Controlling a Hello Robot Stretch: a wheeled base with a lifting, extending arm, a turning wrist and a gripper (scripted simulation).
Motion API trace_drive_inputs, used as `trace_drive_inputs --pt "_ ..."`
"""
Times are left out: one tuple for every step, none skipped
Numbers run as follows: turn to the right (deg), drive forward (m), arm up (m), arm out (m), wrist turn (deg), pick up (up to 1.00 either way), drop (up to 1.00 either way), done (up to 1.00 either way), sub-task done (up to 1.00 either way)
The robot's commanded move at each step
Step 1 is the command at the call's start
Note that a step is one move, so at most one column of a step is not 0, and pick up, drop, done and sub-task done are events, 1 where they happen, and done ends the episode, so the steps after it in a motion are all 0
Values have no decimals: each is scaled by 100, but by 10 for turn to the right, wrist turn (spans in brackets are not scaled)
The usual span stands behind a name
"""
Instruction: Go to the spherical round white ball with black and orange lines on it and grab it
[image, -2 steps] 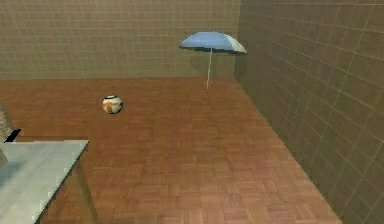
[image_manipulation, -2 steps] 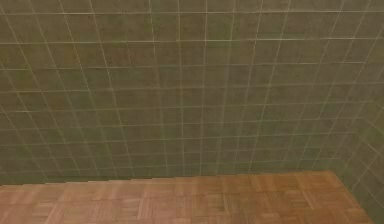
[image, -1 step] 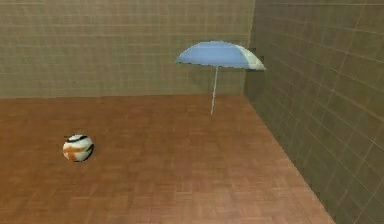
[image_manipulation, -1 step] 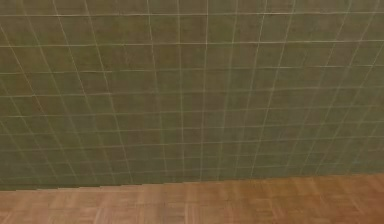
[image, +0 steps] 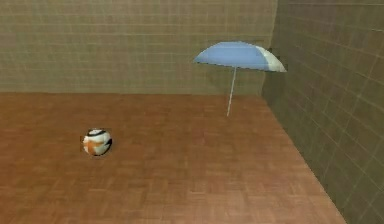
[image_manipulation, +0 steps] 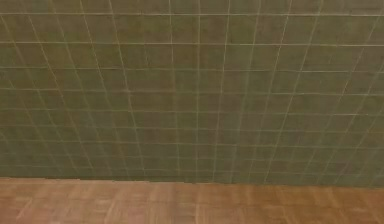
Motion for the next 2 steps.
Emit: trace_drive_inputs --pt "0 25 0 0 0 0 0 0 0" --pt "-390 0 0 0 0 0 0 0 0"
